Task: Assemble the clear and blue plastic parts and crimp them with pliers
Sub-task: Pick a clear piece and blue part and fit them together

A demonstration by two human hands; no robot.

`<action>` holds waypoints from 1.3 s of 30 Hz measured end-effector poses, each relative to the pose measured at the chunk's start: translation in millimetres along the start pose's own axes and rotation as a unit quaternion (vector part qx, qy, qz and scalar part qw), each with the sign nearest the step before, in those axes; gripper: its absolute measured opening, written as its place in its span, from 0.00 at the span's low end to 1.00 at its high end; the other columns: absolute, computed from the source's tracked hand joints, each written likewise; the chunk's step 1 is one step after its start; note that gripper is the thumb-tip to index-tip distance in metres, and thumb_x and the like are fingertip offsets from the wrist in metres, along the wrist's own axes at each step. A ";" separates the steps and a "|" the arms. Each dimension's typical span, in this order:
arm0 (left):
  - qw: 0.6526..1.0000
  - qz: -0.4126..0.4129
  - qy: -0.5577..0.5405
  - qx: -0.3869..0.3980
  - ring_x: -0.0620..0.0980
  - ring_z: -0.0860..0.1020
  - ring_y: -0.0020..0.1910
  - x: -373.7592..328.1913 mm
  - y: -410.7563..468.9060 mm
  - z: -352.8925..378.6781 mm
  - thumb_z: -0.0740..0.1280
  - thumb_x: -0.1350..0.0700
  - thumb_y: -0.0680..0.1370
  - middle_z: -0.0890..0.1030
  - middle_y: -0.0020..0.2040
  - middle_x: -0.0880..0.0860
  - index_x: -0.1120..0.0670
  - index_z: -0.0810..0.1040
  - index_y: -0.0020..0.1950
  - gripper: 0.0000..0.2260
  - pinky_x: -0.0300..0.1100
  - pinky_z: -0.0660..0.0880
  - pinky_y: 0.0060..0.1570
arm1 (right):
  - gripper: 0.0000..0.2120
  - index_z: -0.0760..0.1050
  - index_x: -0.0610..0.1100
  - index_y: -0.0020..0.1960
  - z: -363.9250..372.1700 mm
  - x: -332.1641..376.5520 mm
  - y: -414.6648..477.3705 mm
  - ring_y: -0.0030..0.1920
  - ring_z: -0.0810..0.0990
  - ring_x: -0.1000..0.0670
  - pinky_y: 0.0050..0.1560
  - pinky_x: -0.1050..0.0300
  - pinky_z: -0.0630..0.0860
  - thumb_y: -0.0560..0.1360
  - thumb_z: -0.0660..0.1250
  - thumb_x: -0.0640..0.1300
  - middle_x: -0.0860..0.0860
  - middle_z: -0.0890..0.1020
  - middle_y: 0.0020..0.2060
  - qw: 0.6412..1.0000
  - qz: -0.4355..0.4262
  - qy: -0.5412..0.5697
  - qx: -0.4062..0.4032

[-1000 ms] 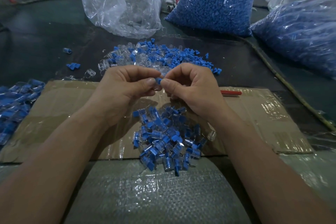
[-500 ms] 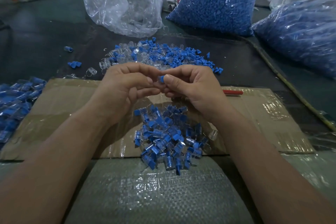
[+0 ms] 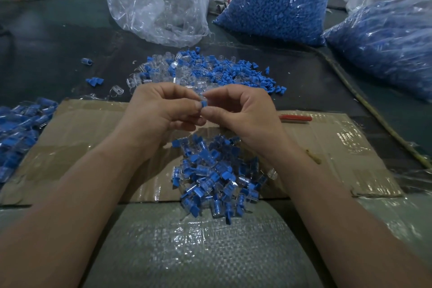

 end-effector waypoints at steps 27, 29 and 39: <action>0.997 -0.067 -0.041 0.012 0.51 0.81 0.27 10.0 -1.4 3.6 0.71 0.64 0.56 0.81 0.29 0.56 0.56 0.80 0.28 0.04 0.35 0.77 0.27 | 0.11 0.80 0.36 0.50 -3.3 16.1 -3.9 0.41 0.80 0.58 0.43 0.69 0.76 0.68 0.71 0.33 0.53 0.80 0.41 0.974 -0.188 -0.116 -0.044; 0.997 -0.066 -0.038 0.015 0.51 0.81 0.27 10.0 -0.6 3.3 0.71 0.63 0.56 0.81 0.29 0.55 0.56 0.81 0.27 0.04 0.36 0.77 0.27 | 0.11 0.80 0.36 0.50 -3.0 17.6 -4.4 0.40 0.80 0.59 0.42 0.70 0.76 0.68 0.71 0.33 0.53 0.80 0.41 0.972 -0.195 -0.123 -0.045; 0.997 -0.060 -0.046 0.010 0.50 0.80 0.27 9.3 -0.9 2.5 0.70 0.63 0.57 0.81 0.29 0.55 0.59 0.78 0.33 0.06 0.35 0.76 0.27 | 0.11 0.81 0.36 0.50 -1.6 19.7 -4.7 0.38 0.80 0.58 0.42 0.69 0.77 0.68 0.72 0.35 0.54 0.80 0.41 0.971 -0.188 -0.145 -0.043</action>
Point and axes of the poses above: each hand's wrist, its own y-axis towards the middle knuckle, its own z-axis out of the palm, x = y × z, the point moved 8 cm from there along y, towards the middle knuckle
